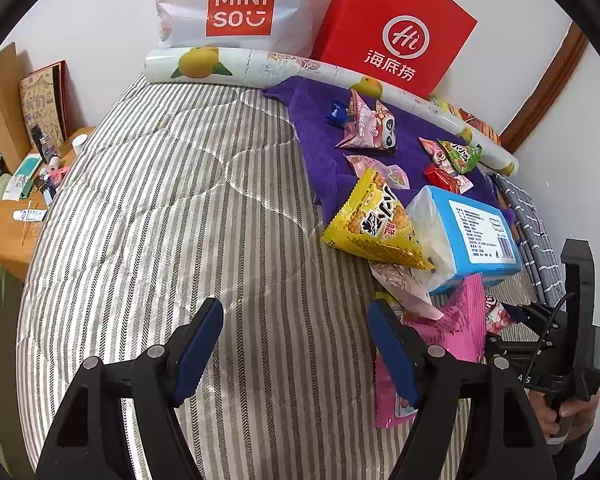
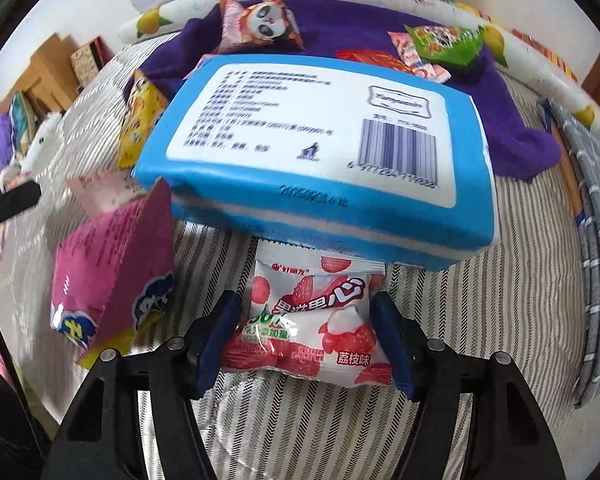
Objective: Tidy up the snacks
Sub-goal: 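Grasp the white-red lychee candy bag with the right tool while the left tool reaches the large pink bag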
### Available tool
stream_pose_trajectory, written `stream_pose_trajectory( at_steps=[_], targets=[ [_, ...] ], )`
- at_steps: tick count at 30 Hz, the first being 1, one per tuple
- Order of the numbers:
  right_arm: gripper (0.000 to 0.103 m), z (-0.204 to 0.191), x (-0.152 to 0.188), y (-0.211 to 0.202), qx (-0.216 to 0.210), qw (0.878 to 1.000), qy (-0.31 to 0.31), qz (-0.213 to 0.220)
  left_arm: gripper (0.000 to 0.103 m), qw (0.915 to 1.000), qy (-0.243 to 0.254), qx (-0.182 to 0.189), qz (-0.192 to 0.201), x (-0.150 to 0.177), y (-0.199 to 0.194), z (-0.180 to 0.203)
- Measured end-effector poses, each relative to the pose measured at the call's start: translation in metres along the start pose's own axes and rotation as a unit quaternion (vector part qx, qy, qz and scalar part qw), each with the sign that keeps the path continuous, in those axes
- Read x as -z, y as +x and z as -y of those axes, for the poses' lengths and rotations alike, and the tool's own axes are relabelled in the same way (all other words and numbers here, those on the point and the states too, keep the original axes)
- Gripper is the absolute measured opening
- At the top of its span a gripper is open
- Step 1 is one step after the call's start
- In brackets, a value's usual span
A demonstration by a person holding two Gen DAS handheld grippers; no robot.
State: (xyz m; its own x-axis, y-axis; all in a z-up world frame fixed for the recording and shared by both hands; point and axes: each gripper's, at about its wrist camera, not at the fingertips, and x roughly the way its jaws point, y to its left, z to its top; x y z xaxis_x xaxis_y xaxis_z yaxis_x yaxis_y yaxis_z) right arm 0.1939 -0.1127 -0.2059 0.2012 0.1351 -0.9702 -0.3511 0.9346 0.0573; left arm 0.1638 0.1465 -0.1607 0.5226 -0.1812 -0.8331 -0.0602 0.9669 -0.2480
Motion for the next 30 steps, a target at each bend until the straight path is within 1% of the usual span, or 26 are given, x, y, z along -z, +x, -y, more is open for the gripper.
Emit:
stream_pose_trajectory(
  at_steps=[6,13,16,18,22,27,30],
  targets=[
    [0.066,0.018,0.011,-0.01,-0.032,0.999,0.025,0.016,0.073,0.9999,0.007,0.006,0.006,0.005,-0.007,0.006],
    [0.066,0.038,0.031,-0.028,-0.048,0.997,0.05,0.046,0.073,0.9988,0.025,0.042,0.005,0.014,-0.013,0.034],
    [0.066,0.046,0.04,-0.037,-0.051,0.995,0.057,0.06,0.073,0.9981,0.037,0.05,0.001,0.018,-0.012,0.049],
    [0.066,0.05,0.048,-0.044,-0.048,0.995,0.059,0.068,0.073,0.9975,0.043,0.056,-0.004,0.02,-0.009,0.057],
    [0.066,0.055,0.06,-0.051,-0.031,0.995,0.06,0.079,0.074,0.9967,0.05,0.059,-0.026,0.026,0.003,0.075],
    [0.066,0.057,0.075,-0.047,-0.007,0.996,0.047,0.079,0.074,0.9958,0.035,0.073,-0.042,0.028,0.017,0.084],
    [0.066,0.062,0.084,-0.043,0.0,0.996,0.04,0.075,0.074,0.9962,0.031,0.068,-0.046,0.028,0.023,0.087]
  ],
)
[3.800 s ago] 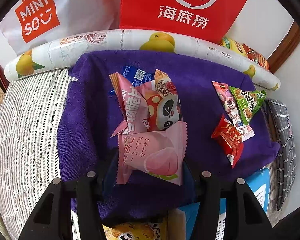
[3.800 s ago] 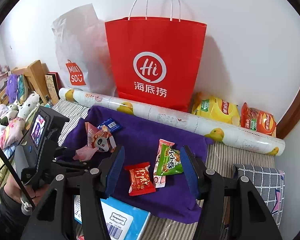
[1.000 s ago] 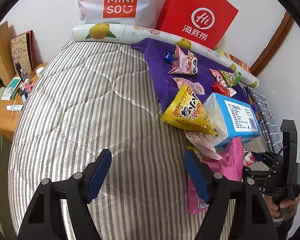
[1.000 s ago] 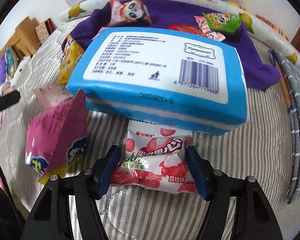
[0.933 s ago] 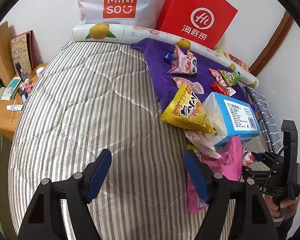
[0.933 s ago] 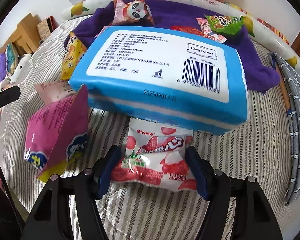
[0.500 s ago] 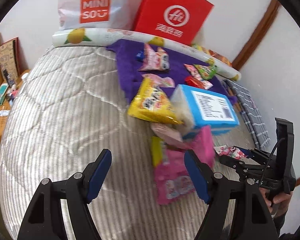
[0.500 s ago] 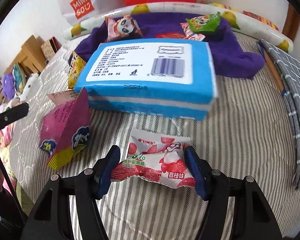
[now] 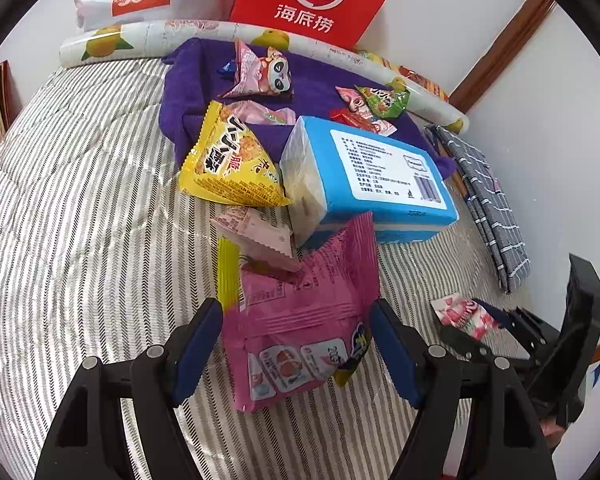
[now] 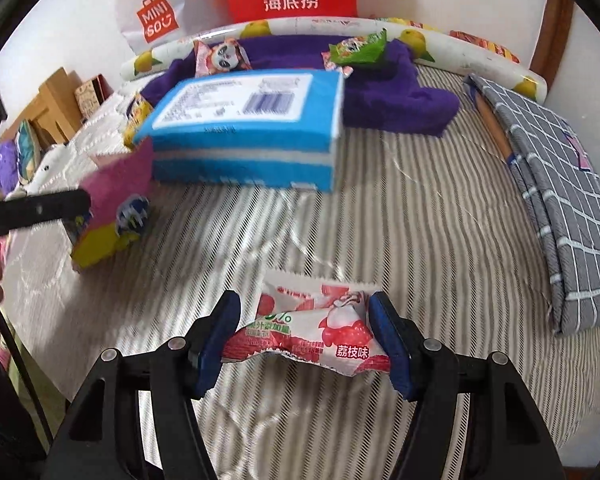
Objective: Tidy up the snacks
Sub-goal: 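Grasp the white-red lychee candy bag with the right tool while the left tool reaches the large pink bag, then lift the lychee bag with the right tool while the left tool grasps the large pink bag, then carry the lychee bag and large pink bag over the purple towel with both tools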
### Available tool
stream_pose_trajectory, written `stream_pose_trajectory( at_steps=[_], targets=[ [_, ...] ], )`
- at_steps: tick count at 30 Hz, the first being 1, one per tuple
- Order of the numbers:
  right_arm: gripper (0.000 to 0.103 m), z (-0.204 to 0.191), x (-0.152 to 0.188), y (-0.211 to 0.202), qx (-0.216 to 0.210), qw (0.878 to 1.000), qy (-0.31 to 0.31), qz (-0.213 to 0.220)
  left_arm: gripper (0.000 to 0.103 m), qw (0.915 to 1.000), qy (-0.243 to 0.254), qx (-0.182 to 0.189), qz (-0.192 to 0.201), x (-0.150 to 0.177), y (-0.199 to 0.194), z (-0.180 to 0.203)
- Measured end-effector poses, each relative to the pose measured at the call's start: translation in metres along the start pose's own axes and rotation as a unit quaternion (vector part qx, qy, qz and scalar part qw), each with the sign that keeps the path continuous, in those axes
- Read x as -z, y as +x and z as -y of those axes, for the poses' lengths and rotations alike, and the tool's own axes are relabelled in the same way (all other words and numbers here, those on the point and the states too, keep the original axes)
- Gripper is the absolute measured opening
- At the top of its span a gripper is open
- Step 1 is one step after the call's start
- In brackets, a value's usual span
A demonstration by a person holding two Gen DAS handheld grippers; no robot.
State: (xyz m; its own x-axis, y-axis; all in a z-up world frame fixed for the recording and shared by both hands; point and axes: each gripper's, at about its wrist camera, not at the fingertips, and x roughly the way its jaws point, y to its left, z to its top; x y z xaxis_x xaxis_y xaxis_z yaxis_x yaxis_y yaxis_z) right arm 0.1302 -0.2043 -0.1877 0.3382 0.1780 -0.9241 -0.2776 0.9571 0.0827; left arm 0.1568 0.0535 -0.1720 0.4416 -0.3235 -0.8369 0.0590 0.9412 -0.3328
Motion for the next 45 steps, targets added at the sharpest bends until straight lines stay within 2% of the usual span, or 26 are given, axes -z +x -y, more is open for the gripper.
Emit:
stream_pose_trajectory(
  at_steps=[5,13,17,22,24,25,26,33,45],
  targets=[
    [0.067,0.004,0.012,0.0,-0.001,1.0,-0.013,-0.007,0.073,1.0,-0.003,-0.006,-0.003,-0.002,0.008,0.002],
    [0.073,0.01,0.014,-0.001,0.002,1.0,0.004,-0.014,0.073,0.9998,0.01,-0.018,0.0,-0.001,0.014,0.006],
    [0.073,0.004,0.02,0.005,0.026,0.999,-0.008,-0.03,0.066,0.9999,0.011,-0.009,0.001,0.0,0.01,0.005],
    [0.073,0.0,0.03,0.001,0.026,0.999,-0.016,-0.019,0.062,0.9999,0.015,-0.003,0.008,0.003,0.006,0.004],
    [0.068,0.002,0.031,0.001,0.015,1.0,-0.01,-0.013,0.062,0.9998,0.015,-0.001,0.01,0.004,0.005,0.004],
    [0.06,0.004,0.032,-0.001,0.016,1.0,-0.007,-0.007,0.061,0.9998,0.014,0.001,0.01,0.005,0.003,0.004],
    [0.058,0.004,0.032,-0.002,0.017,1.0,-0.005,-0.005,0.061,0.9999,0.014,0.002,0.01,0.005,0.003,0.004],
    [0.056,0.006,0.03,-0.007,-0.004,1.0,0.005,0.002,0.061,0.9998,0.014,0.006,0.012,0.011,-0.006,0.001],
    [0.056,0.005,0.012,-0.044,-0.018,0.998,0.032,0.043,0.061,0.9992,0.015,0.014,0.035,0.018,-0.039,0.003]
  ],
)
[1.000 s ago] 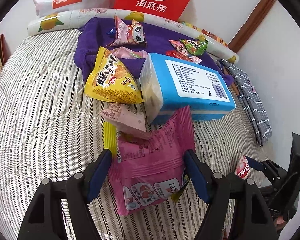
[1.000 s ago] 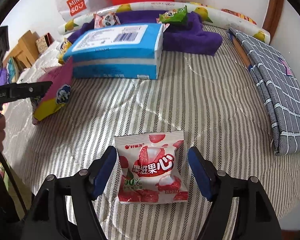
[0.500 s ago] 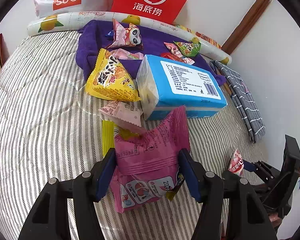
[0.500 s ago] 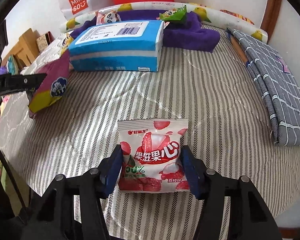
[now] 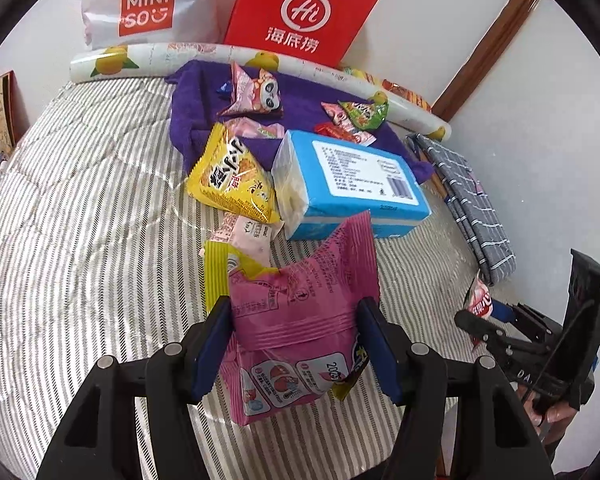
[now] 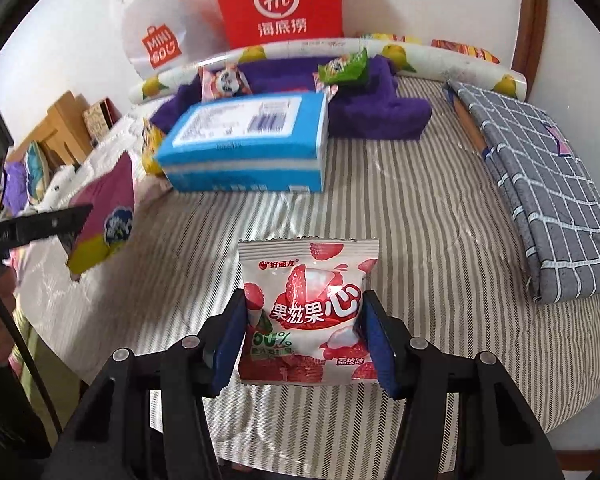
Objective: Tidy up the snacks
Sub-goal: 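Carry the lychee bag and large pink bag over the purple towel with both tools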
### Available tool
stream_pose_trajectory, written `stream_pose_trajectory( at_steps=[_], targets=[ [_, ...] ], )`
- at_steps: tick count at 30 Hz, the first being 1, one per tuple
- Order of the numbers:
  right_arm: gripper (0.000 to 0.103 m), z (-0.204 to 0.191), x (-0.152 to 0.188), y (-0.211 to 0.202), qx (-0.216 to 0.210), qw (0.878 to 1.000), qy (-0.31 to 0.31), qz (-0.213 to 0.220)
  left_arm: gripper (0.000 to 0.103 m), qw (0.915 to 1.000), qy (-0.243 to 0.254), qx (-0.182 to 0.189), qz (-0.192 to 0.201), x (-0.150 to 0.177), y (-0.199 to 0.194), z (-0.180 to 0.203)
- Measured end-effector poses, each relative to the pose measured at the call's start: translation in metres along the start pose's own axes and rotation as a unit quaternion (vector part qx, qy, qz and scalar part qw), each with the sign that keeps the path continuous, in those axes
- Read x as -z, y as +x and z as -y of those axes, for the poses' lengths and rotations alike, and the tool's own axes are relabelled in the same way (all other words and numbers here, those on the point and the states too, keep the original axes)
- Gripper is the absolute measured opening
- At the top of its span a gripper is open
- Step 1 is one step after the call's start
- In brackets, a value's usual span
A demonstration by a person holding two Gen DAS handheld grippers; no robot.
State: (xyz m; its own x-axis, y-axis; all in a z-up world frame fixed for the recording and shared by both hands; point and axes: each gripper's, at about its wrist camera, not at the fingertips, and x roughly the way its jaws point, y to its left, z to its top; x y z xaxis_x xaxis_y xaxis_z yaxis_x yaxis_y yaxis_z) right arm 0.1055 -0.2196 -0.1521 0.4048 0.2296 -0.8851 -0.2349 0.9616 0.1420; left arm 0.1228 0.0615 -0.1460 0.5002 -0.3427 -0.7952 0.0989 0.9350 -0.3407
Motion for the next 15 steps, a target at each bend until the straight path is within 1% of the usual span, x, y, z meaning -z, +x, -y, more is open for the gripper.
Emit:
stream_pose_trajectory(
  at_steps=[7,15],
  targets=[
    [0.056,-0.006,-0.023,-0.018,-0.014,1.0,0.006,0.021,0.061,0.9997,0.003,0.008,0.021,-0.008,-0.026,0.007],
    [0.056,-0.009,-0.062,-0.042,-0.019,0.998,0.012,0.055,0.061,0.9985,0.016,0.012,0.051,-0.036,-0.048,0.025]
  ],
)
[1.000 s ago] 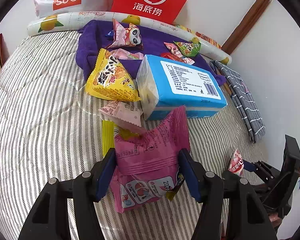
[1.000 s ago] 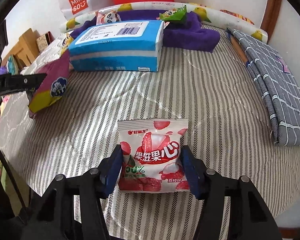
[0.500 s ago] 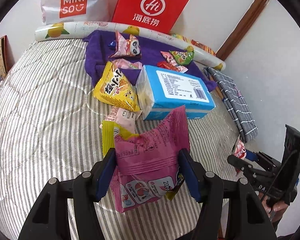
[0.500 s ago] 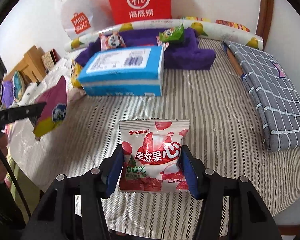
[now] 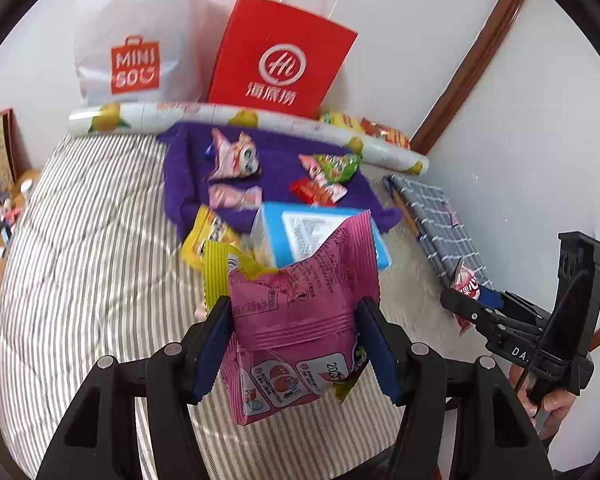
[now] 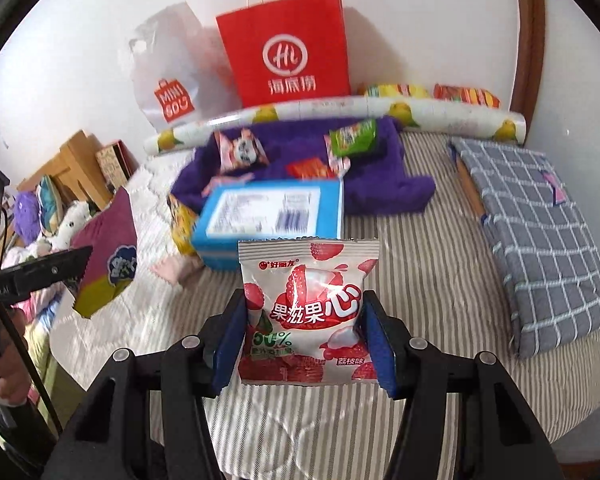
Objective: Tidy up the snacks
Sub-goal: 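Carry the lychee bag and large pink bag over the purple towel with both tools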
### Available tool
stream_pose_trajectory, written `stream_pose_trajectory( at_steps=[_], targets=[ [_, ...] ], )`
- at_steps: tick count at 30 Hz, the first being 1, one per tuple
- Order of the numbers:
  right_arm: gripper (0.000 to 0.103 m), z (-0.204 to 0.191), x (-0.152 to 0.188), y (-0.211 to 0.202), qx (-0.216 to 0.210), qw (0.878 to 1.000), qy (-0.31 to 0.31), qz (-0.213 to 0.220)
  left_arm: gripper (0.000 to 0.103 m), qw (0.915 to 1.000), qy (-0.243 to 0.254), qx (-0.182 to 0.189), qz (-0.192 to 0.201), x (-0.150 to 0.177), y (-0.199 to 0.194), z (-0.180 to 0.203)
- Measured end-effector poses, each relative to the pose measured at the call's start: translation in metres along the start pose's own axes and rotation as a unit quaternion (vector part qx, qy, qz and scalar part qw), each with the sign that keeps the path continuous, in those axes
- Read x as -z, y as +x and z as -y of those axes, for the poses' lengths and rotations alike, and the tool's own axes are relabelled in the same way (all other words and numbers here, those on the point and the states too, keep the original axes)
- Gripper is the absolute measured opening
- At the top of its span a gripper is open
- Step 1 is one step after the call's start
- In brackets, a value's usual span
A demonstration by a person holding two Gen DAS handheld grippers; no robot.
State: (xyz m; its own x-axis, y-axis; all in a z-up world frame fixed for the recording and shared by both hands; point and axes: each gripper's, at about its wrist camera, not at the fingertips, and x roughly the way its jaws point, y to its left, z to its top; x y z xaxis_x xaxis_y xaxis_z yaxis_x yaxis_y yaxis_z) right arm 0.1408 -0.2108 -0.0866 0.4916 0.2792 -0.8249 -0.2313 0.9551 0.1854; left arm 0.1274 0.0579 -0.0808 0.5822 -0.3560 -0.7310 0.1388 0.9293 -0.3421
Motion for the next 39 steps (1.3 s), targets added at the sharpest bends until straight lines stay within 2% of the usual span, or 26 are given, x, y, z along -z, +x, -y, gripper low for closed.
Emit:
stream_pose_trajectory(
  at_steps=[7,18,31,39],
  targets=[
    [0.056,0.009,-0.035,-0.009,0.002,1.0,0.01,0.02,0.061,0.9998,0.01,-0.001,0.015,-0.036,-0.002,0.014],
    [0.056,0.022,-0.092,0.001,-0.004,0.999,0.003,0.045,0.061,0.9993,0.019,-0.011,0.03,-0.084,0.012,0.024],
    [0.056,0.03,-0.159,0.035,-0.028,0.998,0.004,0.056,0.061,0.9988,0.016,-0.018,0.044,-0.137,0.039,0.017],
    [0.056,0.034,-0.18,0.066,-0.036,0.998,-0.003,0.045,0.061,0.9989,0.007,-0.021,0.041,-0.159,0.065,0.01]
  ],
)
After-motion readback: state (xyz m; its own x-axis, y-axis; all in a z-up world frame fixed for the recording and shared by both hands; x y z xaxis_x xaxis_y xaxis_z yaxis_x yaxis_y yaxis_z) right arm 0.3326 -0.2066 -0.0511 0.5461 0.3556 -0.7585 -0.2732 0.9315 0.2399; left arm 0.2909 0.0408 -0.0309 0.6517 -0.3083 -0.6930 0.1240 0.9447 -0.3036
